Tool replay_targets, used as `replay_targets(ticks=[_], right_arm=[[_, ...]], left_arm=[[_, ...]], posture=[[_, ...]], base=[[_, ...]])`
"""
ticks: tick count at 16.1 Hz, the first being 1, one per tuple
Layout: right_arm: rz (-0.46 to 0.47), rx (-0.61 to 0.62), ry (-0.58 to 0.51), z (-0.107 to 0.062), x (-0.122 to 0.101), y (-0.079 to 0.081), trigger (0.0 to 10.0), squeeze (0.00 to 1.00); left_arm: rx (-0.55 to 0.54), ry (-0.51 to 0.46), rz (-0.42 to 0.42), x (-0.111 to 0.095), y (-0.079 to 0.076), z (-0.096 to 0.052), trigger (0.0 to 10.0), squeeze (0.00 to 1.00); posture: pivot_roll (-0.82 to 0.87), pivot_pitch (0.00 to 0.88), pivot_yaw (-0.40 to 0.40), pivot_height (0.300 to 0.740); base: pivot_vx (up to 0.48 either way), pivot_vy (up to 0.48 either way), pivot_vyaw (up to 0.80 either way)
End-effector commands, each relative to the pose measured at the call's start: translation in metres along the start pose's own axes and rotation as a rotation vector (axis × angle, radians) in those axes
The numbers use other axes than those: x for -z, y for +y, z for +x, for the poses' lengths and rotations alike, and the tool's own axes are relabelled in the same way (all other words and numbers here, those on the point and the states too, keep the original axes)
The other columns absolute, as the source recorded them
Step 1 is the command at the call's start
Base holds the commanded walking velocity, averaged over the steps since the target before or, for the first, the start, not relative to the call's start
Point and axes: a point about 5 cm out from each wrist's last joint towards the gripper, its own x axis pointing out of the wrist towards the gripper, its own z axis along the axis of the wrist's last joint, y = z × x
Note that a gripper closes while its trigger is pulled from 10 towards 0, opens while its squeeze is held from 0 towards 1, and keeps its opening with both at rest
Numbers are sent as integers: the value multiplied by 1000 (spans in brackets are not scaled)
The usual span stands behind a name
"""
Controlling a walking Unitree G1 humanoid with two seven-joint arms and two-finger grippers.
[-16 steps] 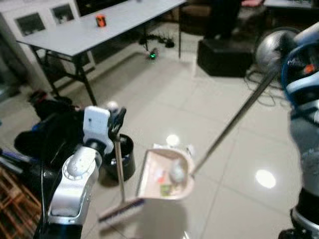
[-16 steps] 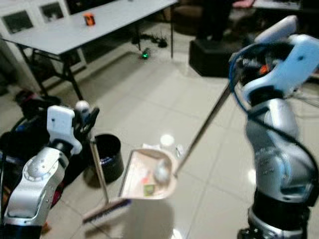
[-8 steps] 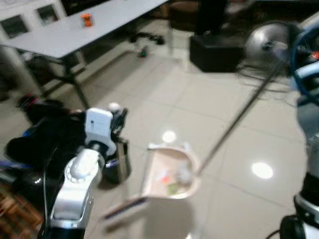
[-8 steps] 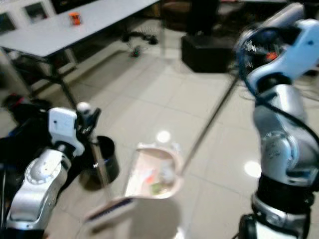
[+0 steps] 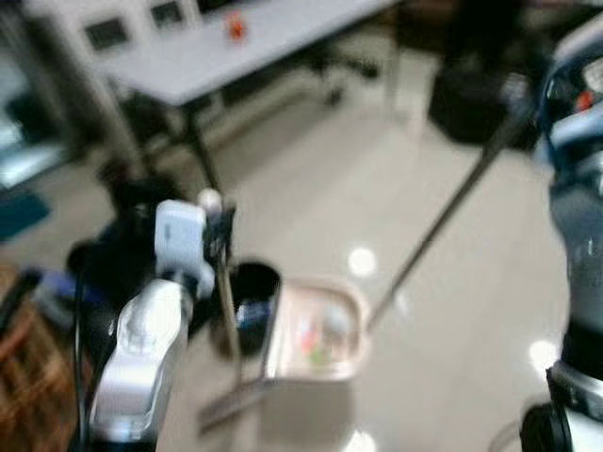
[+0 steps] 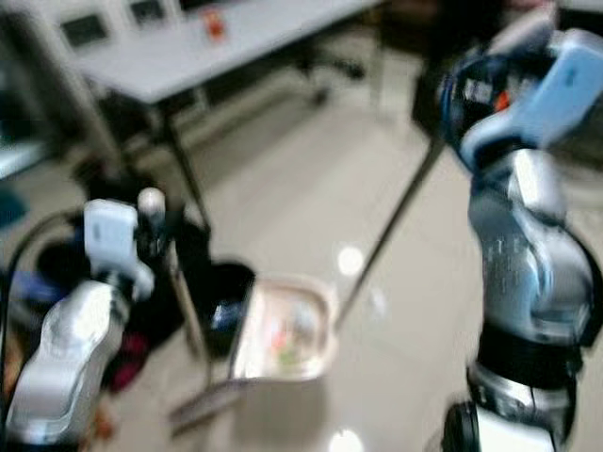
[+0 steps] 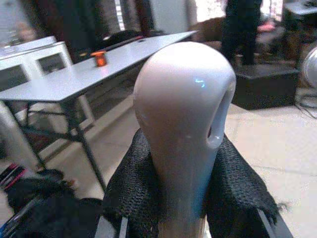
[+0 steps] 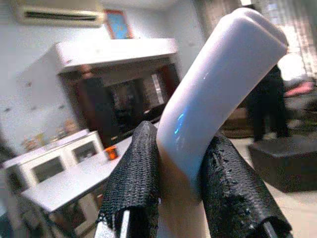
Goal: Sweep floor
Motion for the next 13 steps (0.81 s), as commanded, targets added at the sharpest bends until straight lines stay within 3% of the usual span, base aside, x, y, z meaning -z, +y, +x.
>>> replay_targets(ticks=[1, 11, 13], right_arm=[[47, -62, -46, 4, -8, 15, 10000, 0], [60, -28, -81, 5, -12, 6, 10000, 0], [22, -25, -84, 6, -14, 4, 10000, 0]], left_arm=[[-31, -21, 38, -7, 10, -2, 10000, 0], [-58, -6, 27, -4, 11, -6, 10000, 0], [-72, -1, 8, -2, 10, -6, 10000, 0]], posture=[[0, 0, 57, 740], [-1, 0, 51, 740], [-6, 0, 50, 740]], base=[[428, 0, 581], [420, 0, 58], [0, 0, 0]])
